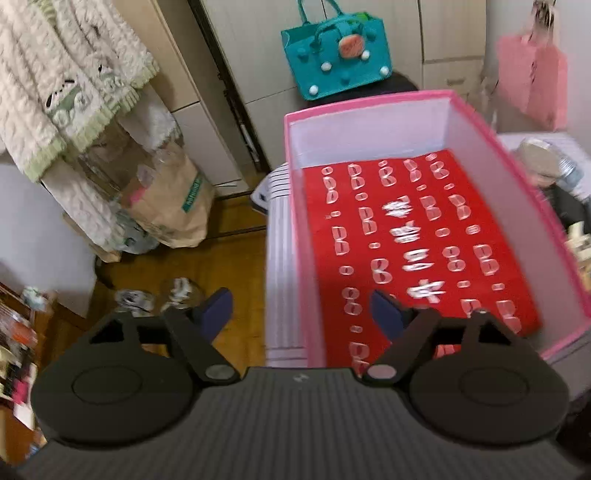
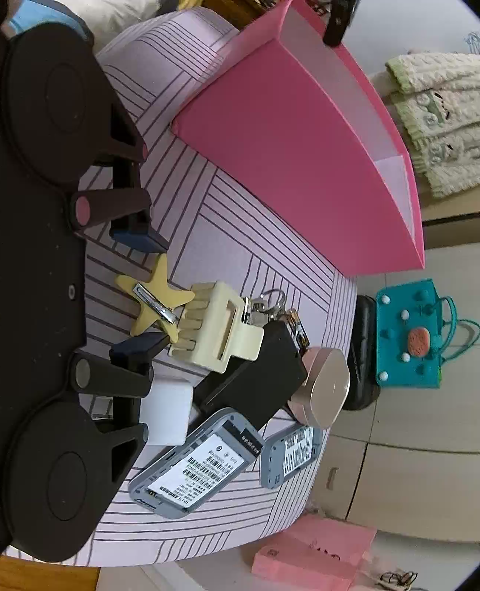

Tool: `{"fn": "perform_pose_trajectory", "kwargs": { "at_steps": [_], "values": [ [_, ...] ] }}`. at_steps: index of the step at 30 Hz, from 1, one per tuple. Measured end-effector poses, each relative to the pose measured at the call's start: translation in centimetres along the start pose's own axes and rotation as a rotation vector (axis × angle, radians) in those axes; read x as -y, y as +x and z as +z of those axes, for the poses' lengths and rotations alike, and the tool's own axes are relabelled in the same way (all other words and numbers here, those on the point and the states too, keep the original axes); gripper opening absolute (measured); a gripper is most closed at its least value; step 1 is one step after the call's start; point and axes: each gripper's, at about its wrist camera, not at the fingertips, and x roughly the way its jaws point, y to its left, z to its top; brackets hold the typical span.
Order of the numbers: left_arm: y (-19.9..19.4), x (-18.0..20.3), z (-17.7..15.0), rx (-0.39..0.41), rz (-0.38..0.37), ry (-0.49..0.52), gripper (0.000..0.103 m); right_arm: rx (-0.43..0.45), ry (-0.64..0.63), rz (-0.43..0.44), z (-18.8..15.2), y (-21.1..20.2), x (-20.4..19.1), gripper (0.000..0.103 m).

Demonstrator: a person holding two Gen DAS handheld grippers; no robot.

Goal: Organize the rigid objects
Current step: 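Grasp the yellow star hair clip with the right gripper, then carry the star clip into the pink box and open the right gripper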

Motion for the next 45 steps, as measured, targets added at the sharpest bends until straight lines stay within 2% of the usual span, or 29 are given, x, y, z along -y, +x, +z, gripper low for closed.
{"fn": "perform_pose_trajectory", "kwargs": {
  "at_steps": [1, 3, 4, 5, 6, 9, 15, 24, 30, 37, 45],
  "values": [
    [0.5, -0.1, 0.2, -0.009, 0.004, 0.009, 0.068, -0.004, 0.003, 0.016, 0.2, -0.1, 0.0, 0.053],
    [1.5, -0.5, 0.5, -0.027, 0.004, 0.012, 0.050, -0.014, 0.005, 0.039, 0.5, -0.2, -0.2, 0.053],
    [1.8, -0.7, 0.6, -0.037, 0.003, 0.011, 0.045, -0.015, -0.002, 0.046, 0.6, -0.4, -0.3, 0.053],
    [2.1, -0.9, 0.7, -0.045, 0.000, 0.009, 0.031, -0.017, -0.007, 0.054, 0.7, -0.5, -0.5, 0.053],
    [2.3, -1.2, 0.8, -0.049, -0.027, 0.001, 0.021, -0.018, -0.008, 0.064, 0.9, -0.7, -0.6, 0.053],
    [2.5, -1.4, 0.7, -0.049, -0.091, -0.020, 0.004, -0.012, -0.013, 0.091, 1.4, -1.4, -0.8, 0.053],
    [2.2, -1.1, 0.4, -0.023, -0.097, -0.003, 0.004, 0.036, -0.030, 0.118, 3.2, -3.5, -0.6, 0.053],
    [1.3, -0.7, -0.4, 0.018, -0.123, 0.036, 0.005, 0.139, -0.104, 0.164, 7.9, -6.7, -1.0, 0.053],
    [0.6, -0.1, -1.0, 0.015, -0.161, 0.063, 0.006, 0.164, -0.169, 0.282, 10.6, -7.6, -3.2, 0.053],
    [0.0, -0.2, -1.0, -0.077, -0.201, 0.041, 0.004, 0.080, -0.310, 0.397, 13.8, -5.1, -8.1, 0.053],
    [0.1, 0.1, -0.9, -0.119, -0.182, 0.019, 0.004, -0.116, -0.393, 0.383, 18.8, 4.3, -13.9, 0.053]
  ]
}}
